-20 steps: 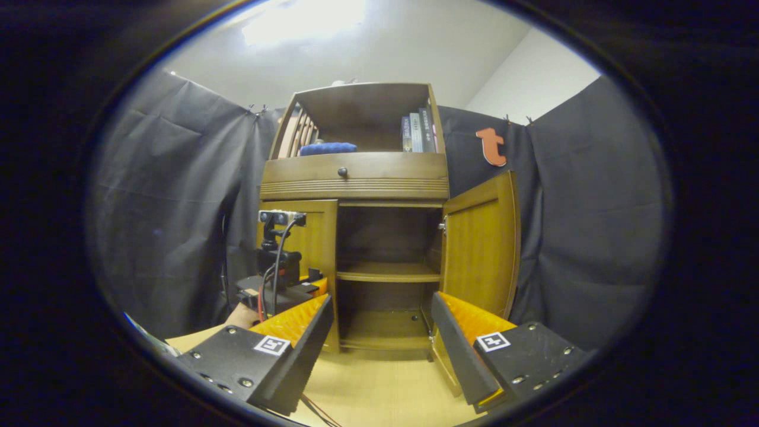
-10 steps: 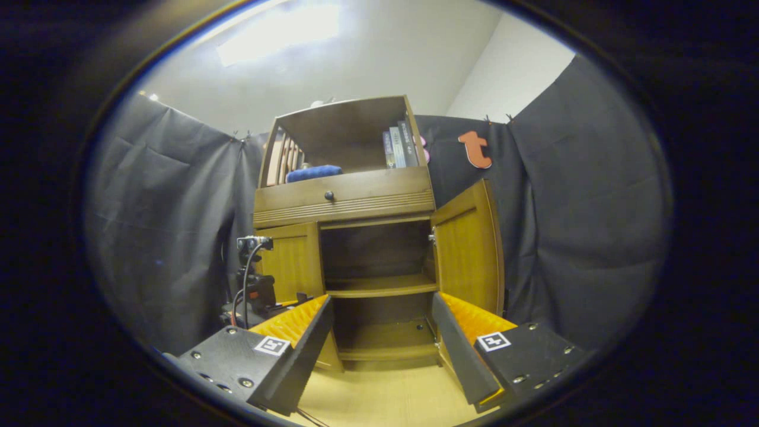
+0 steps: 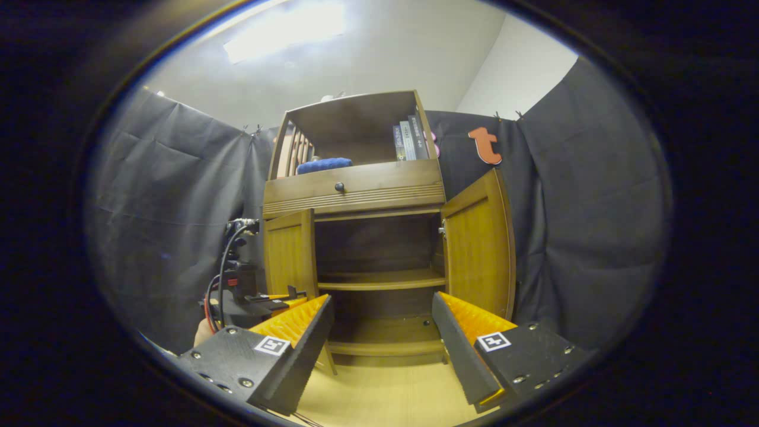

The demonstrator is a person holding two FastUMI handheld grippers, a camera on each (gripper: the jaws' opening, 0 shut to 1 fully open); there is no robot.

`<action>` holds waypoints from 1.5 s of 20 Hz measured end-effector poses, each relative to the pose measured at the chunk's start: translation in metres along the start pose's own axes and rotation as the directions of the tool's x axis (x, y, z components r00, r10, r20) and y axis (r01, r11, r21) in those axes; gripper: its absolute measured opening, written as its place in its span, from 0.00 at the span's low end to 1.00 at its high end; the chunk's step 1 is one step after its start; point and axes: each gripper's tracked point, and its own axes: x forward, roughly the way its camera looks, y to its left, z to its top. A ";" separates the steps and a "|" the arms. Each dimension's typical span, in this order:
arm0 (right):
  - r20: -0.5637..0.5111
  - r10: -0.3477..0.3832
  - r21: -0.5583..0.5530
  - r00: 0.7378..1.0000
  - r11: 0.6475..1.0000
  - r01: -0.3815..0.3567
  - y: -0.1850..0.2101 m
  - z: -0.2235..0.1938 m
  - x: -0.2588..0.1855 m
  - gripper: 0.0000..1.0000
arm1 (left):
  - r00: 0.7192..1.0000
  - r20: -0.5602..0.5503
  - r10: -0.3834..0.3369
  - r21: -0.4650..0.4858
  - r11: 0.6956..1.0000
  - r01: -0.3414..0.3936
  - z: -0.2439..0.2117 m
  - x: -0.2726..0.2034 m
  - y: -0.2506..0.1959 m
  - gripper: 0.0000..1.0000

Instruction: Open the right door of the double-door shoe cabinet with the right hand, and open the left door with the left hand.

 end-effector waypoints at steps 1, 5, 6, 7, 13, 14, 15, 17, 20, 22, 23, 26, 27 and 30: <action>0.003 0.003 -0.003 1.000 1.000 -0.003 0.003 0.000 0.000 0.95 | 1.000 -0.001 -0.003 -0.004 1.000 0.003 0.000 -0.008 0.002 0.32; -0.002 0.006 -0.019 1.000 1.000 -0.006 0.008 -0.001 0.000 0.99 | 1.000 0.024 0.018 0.027 0.999 -0.018 0.001 -0.036 0.015 0.31; -0.007 0.012 -0.018 1.000 1.000 -0.012 0.011 -0.001 -0.001 0.99 | 0.999 0.028 0.024 0.035 0.999 -0.025 0.001 -0.044 0.017 0.31; -0.005 0.014 -0.018 1.000 1.000 -0.014 0.014 -0.001 -0.003 0.99 | 0.999 0.030 0.028 0.039 0.999 -0.030 0.001 -0.050 0.021 0.31; 0.004 0.010 -0.018 1.000 1.000 -0.010 0.019 -0.001 -0.012 0.99 | 0.998 0.031 0.057 0.020 0.998 -0.057 -0.001 -0.073 0.038 0.29; 0.009 0.006 -0.023 1.000 1.000 -0.006 0.018 0.001 -0.014 0.99 | 0.997 0.028 0.071 0.021 0.997 -0.072 -0.002 -0.075 0.040 0.29; 0.015 0.005 -0.024 1.000 1.000 -0.004 0.017 0.001 -0.015 0.99 | 0.995 0.020 0.094 0.022 0.995 -0.094 -0.004 -0.078 0.042 0.31; 0.020 -0.002 -0.016 1.000 1.000 0.002 0.007 -0.006 -0.012 0.99 | 0.990 -0.011 0.142 0.012 0.990 -0.142 -0.012 -0.083 0.047 0.31; 0.004 -0.001 -0.011 1.000 1.000 0.001 0.005 -0.012 -0.009 0.99 | 0.983 0.012 0.183 0.035 0.982 -0.183 -0.010 -0.083 0.047 0.30; -0.010 -0.001 -0.016 1.000 1.000 0.001 0.005 -0.016 -0.007 0.99 | 0.980 0.013 0.198 0.048 0.979 -0.199 -0.013 -0.080 0.045 0.27; -0.013 0.001 -0.016 1.000 1.000 -0.002 0.006 -0.016 -0.007 0.99 | 0.980 0.012 0.197 0.049 0.979 -0.197 -0.015 -0.080 0.043 0.26; -0.010 0.006 -0.005 1.000 1.000 -0.006 0.007 -0.015 -0.006 0.99 | 0.974 0.019 0.224 0.056 0.973 -0.224 -0.017 -0.091 0.051 0.25; -0.008 0.006 -0.003 1.000 1.000 -0.006 0.006 -0.015 -0.007 0.99 | 0.971 0.023 0.239 0.061 0.969 -0.240 -0.015 -0.095 0.057 0.24; -0.007 0.006 0.001 1.000 1.000 -0.006 0.006 -0.018 -0.006 0.99 | 0.963 0.019 0.270 0.046 0.962 -0.271 -0.018 -0.111 0.072 0.19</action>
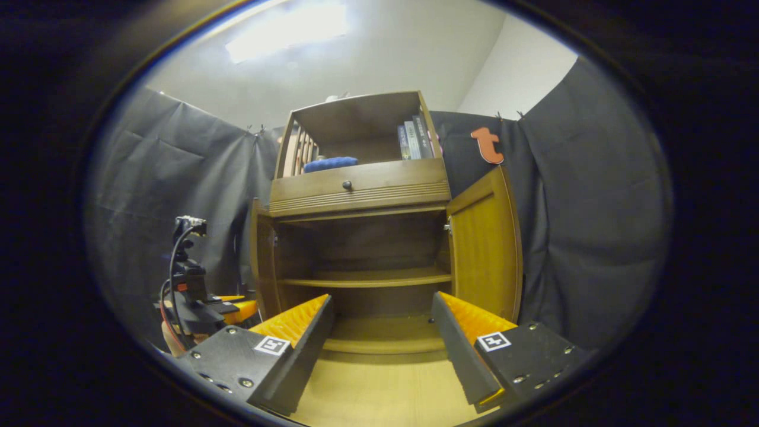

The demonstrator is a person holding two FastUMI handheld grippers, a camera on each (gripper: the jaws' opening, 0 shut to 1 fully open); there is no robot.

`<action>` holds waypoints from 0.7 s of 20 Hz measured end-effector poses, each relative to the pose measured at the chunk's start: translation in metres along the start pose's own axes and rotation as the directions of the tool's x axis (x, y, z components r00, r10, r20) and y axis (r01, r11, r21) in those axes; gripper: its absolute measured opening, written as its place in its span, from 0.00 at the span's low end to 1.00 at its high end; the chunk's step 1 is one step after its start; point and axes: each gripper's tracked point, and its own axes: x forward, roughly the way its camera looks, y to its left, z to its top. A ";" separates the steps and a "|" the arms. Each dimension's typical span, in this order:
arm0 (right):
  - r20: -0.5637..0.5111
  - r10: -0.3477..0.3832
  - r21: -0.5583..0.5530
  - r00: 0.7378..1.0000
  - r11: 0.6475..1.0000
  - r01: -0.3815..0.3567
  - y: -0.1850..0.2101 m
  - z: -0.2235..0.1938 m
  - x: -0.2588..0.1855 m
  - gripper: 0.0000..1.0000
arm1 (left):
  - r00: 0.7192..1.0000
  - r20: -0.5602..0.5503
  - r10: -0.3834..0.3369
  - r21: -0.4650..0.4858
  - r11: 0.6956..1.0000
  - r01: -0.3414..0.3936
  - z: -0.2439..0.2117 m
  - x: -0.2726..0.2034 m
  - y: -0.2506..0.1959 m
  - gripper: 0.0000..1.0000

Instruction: Open the right door of the double-door shoe cabinet with the right hand, and open the left door with the left hand.

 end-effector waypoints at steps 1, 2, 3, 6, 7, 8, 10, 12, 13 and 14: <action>-0.004 0.001 -0.001 1.000 1.000 -0.001 0.000 -0.002 0.001 0.99 | 1.000 0.001 0.007 -0.007 1.000 -0.007 0.000 -0.003 0.005 0.17; -0.007 -0.001 -0.003 1.000 1.000 0.001 0.000 -0.004 0.002 0.99 | 1.000 -0.001 0.018 -0.005 1.000 -0.018 -0.001 -0.006 0.013 0.17; -0.019 -0.001 -0.010 1.000 1.000 0.001 0.001 -0.007 0.003 0.99 | 1.000 -0.001 0.027 -0.004 1.000 -0.027 -0.003 -0.009 0.020 0.16; -0.033 0.011 -0.014 0.999 1.000 -0.011 0.007 -0.013 0.004 0.99 | 0.997 -0.001 0.079 0.007 0.997 -0.079 -0.005 -0.016 0.048 0.12; -0.025 0.026 -0.005 0.999 1.000 -0.026 0.011 -0.011 0.003 0.99 | 0.995 0.000 0.099 0.005 0.995 -0.099 -0.006 -0.017 0.058 0.08; -0.014 0.036 0.003 0.999 0.999 -0.036 0.013 -0.008 0.002 0.99 | 0.993 0.003 0.117 -0.001 0.993 -0.117 -0.006 -0.019 0.069 0.07; 0.006 0.042 0.016 0.999 0.999 -0.042 0.014 -0.003 0.001 0.99 | 0.992 -0.004 0.124 -0.022 0.992 -0.124 -0.009 -0.021 0.087 0.04; 0.010 0.037 0.018 0.999 0.999 -0.037 0.012 -0.003 0.001 0.99 | 0.996 -0.017 0.092 -0.058 0.994 -0.092 -0.009 -0.021 0.093 0.02; 0.008 0.037 0.020 0.999 0.999 -0.037 0.013 -0.004 0.001 0.99 | 0.997 -0.011 0.074 -0.069 0.995 -0.074 -0.007 -0.020 0.097 0.02; 0.005 0.040 0.023 0.999 0.999 -0.040 0.013 -0.005 0.000 0.95 | 0.998 -0.016 0.061 -0.083 0.995 -0.062 -0.009 -0.020 0.102 0.02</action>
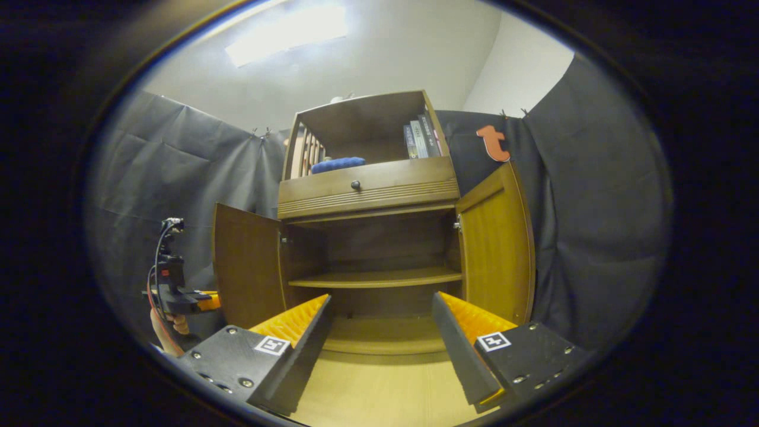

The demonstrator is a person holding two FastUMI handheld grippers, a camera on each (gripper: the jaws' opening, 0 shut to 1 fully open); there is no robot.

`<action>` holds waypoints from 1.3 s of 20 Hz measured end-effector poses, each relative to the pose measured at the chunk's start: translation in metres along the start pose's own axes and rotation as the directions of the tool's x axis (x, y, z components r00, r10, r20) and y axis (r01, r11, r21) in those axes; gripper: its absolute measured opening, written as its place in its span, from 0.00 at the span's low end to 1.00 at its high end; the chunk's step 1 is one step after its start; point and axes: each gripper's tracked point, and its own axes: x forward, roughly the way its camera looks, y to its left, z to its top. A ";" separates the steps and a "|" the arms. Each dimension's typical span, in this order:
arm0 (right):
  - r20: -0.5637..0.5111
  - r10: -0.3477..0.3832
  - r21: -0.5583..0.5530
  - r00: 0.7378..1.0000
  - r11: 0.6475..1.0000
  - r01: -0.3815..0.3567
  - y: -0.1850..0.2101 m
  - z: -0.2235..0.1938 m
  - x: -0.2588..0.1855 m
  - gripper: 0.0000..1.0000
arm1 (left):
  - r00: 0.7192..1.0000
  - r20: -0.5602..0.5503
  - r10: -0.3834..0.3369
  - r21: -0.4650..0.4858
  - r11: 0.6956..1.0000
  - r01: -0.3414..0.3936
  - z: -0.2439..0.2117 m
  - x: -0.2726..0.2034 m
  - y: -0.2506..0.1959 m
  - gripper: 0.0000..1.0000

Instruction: Open the right door of the double-door shoe cabinet with the right hand, and open the left door with the left hand.

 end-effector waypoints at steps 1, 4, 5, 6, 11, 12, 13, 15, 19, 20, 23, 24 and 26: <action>0.003 0.002 0.003 1.000 1.000 -0.002 0.000 0.000 -0.002 0.99 | 1.000 -0.005 -0.019 -0.009 1.000 0.019 -0.001 0.000 0.004 0.00; 0.027 -0.009 0.015 1.000 1.000 0.009 -0.004 0.005 -0.011 0.94 | 0.997 -0.009 -0.078 -0.018 0.997 0.078 -0.003 -0.001 0.016 0.02; 0.029 -0.014 0.017 0.999 1.000 0.014 -0.006 0.004 -0.012 0.94 | 0.995 -0.015 -0.096 -0.016 0.995 0.096 -0.004 0.000 0.019 0.01; 0.028 -0.021 0.019 0.999 1.000 0.020 -0.008 0.004 -0.012 0.99 | 0.993 -0.019 -0.114 -0.019 0.993 0.113 -0.004 0.001 0.021 0.01; 0.028 -0.033 0.030 0.999 0.999 0.032 -0.011 0.002 -0.008 0.99 | 0.983 -0.004 -0.185 -0.034 0.982 0.185 -0.006 0.005 0.036 0.02; 0.023 -0.032 0.031 0.999 0.999 0.032 -0.010 0.000 -0.008 0.99 | 0.980 0.003 -0.197 -0.044 0.980 0.197 -0.005 0.004 0.036 0.03; 0.018 -0.030 0.032 0.999 0.999 0.030 -0.009 -0.004 -0.009 0.99 | 0.977 0.012 -0.214 -0.046 0.976 0.214 -0.004 0.003 0.035 0.04; 0.019 -0.026 0.023 0.999 0.999 0.026 -0.006 -0.002 -0.012 0.99 | 0.968 0.033 -0.248 -0.023 0.968 0.248 -0.004 0.003 0.035 0.05; 0.056 -0.051 0.003 0.997 0.999 0.051 -0.012 0.011 -0.019 0.99 | 0.966 0.037 -0.254 -0.033 0.966 0.255 -0.010 0.000 0.036 0.07; 0.059 -0.049 0.005 0.997 0.999 0.049 -0.011 0.012 -0.019 0.99 | 0.969 0.035 -0.243 -0.028 0.969 0.244 -0.012 -0.002 0.038 0.16; 0.046 -0.052 0.003 0.998 0.999 0.052 -0.012 0.006 -0.020 0.94 | 0.975 0.037 -0.221 -0.030 0.975 0.222 -0.009 -0.012 0.039 0.26; 0.039 -0.052 0.005 0.998 0.999 0.052 -0.012 0.004 -0.020 0.99 | 0.976 0.035 -0.213 -0.037 0.976 0.214 -0.008 -0.013 0.039 0.22; 0.026 -0.047 0.011 0.999 0.999 0.047 -0.013 -0.001 -0.016 0.99 | 0.980 0.036 -0.197 -0.048 0.979 0.199 -0.008 -0.015 0.039 0.30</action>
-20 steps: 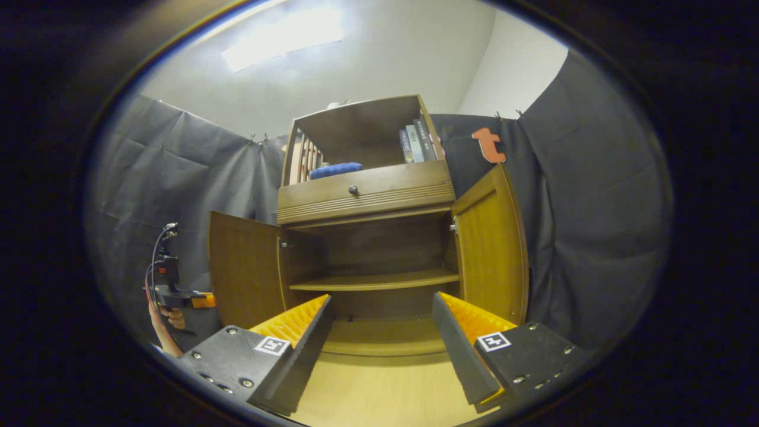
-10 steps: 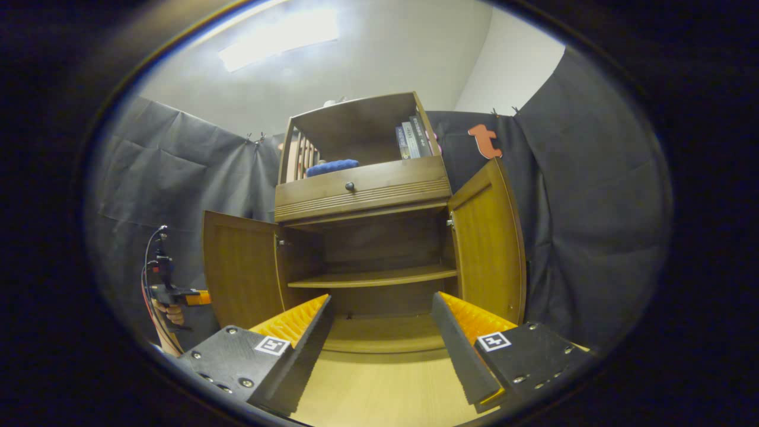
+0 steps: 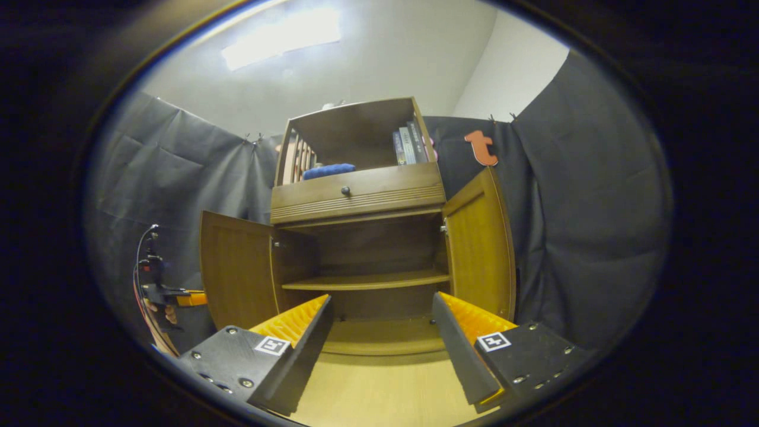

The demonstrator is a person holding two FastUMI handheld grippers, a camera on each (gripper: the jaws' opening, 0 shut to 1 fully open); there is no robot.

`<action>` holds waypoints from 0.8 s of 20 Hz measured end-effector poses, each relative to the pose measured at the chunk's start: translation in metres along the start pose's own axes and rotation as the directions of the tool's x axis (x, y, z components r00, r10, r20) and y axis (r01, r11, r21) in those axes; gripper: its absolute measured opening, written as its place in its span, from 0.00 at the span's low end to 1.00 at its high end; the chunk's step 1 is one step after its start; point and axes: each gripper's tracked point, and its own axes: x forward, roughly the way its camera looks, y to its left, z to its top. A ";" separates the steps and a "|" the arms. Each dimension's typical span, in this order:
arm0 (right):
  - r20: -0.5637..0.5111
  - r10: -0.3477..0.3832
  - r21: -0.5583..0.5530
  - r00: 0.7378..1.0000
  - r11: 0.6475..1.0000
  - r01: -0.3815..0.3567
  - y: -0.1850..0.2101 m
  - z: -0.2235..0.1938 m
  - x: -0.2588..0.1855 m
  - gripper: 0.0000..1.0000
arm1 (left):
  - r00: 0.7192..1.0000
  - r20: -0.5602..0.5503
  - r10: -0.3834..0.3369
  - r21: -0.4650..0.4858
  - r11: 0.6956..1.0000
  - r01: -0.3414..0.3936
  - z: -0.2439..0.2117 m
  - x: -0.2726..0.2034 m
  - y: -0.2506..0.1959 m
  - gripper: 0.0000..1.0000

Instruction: Open the right door of the double-door shoe cabinet with the right hand, and open the left door with the left hand.

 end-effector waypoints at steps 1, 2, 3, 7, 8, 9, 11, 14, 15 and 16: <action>-0.004 0.001 0.002 1.000 1.000 -0.001 0.011 0.003 -0.002 0.99 | 1.000 0.008 0.001 -0.008 1.000 0.000 0.001 -0.001 -0.001 0.33; -0.010 0.002 0.003 1.000 1.000 -0.002 0.010 0.000 0.000 0.99 | 1.000 0.011 0.002 -0.013 1.000 -0.001 0.002 -0.004 -0.003 0.33; -0.013 0.001 0.005 1.000 1.000 -0.001 0.010 -0.003 0.000 0.99 | 1.000 0.015 0.008 -0.017 1.000 -0.007 0.001 -0.007 -0.002 0.32; -0.028 0.005 0.021 1.000 1.000 -0.004 0.010 -0.011 0.000 0.99 | 0.999 0.021 0.035 -0.020 0.999 -0.034 0.005 -0.018 0.000 0.31; -0.033 0.005 0.021 0.999 1.000 -0.005 0.009 -0.012 0.000 0.99 | 0.999 0.027 0.043 -0.019 0.999 -0.042 0.006 -0.022 -0.003 0.35; -0.036 0.007 0.020 0.999 1.000 -0.007 0.008 -0.013 0.001 0.99 | 0.998 0.034 0.046 -0.021 0.999 -0.046 0.010 -0.023 -0.004 0.35; -0.041 0.013 0.019 0.999 1.000 -0.012 0.009 -0.014 -0.001 0.99 | 0.997 0.050 0.051 -0.018 0.999 -0.050 0.016 -0.032 -0.010 0.31; -0.048 0.012 0.025 0.999 1.000 -0.010 0.006 -0.017 -0.002 0.99 | 0.995 0.079 0.059 -0.003 0.998 -0.059 0.030 -0.042 -0.018 0.38; -0.049 0.010 0.027 0.999 1.000 -0.009 0.005 -0.016 -0.001 0.99 | 0.994 0.085 0.065 0.006 0.998 -0.066 0.034 -0.046 -0.022 0.44; -0.050 0.010 0.028 0.999 1.000 -0.008 0.004 -0.015 -0.002 0.99 | 0.992 0.102 0.077 0.008 0.997 -0.078 0.041 -0.050 -0.025 0.47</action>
